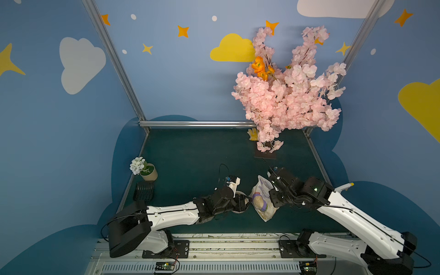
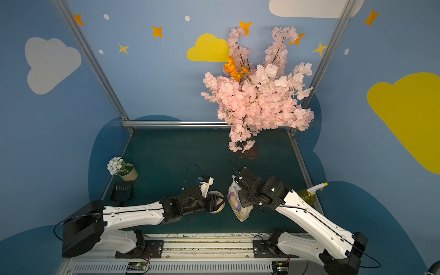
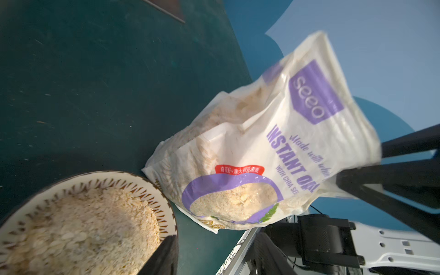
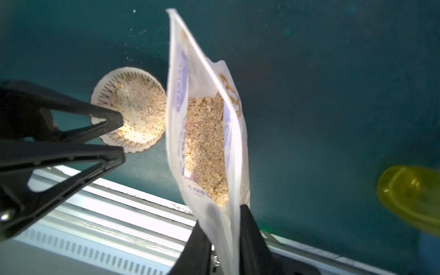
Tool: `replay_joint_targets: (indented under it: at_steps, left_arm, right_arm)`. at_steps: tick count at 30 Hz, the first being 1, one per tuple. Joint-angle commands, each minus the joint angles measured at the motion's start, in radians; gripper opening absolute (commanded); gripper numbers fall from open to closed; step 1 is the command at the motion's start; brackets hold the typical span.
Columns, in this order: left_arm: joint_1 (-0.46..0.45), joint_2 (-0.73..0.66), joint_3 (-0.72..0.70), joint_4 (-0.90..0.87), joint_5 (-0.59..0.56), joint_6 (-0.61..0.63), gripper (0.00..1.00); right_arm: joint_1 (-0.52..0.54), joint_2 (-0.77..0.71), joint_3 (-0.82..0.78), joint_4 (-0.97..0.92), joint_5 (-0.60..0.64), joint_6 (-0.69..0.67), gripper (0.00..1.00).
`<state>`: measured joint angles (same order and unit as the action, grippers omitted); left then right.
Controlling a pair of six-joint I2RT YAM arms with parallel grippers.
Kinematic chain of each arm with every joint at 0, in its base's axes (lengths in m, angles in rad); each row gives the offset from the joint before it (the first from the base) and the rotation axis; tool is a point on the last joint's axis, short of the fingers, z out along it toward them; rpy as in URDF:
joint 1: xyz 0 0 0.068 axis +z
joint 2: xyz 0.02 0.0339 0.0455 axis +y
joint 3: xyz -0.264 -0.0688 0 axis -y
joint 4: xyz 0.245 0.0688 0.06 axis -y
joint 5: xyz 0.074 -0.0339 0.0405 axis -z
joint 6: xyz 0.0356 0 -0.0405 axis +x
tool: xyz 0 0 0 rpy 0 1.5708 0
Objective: Pour the oats into the breakfast bowl
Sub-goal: Close the oats bag at the center of the board.
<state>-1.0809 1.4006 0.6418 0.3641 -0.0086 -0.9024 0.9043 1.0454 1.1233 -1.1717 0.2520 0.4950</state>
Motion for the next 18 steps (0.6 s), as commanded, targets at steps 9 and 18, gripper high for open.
replay_joint_targets:
  at_steps: [9, 18]
  left_arm:
    - [-0.004, 0.104, 0.025, 0.169, 0.062, 0.076, 0.56]
    - [-0.004, 0.153, 0.067, 0.152, 0.044, 0.070, 0.56]
  right_arm:
    - [-0.029, 0.053, 0.002, 0.092, -0.001, -0.033, 0.06]
    - [-0.030, -0.015, 0.049, 0.061, -0.027, 0.028, 0.00]
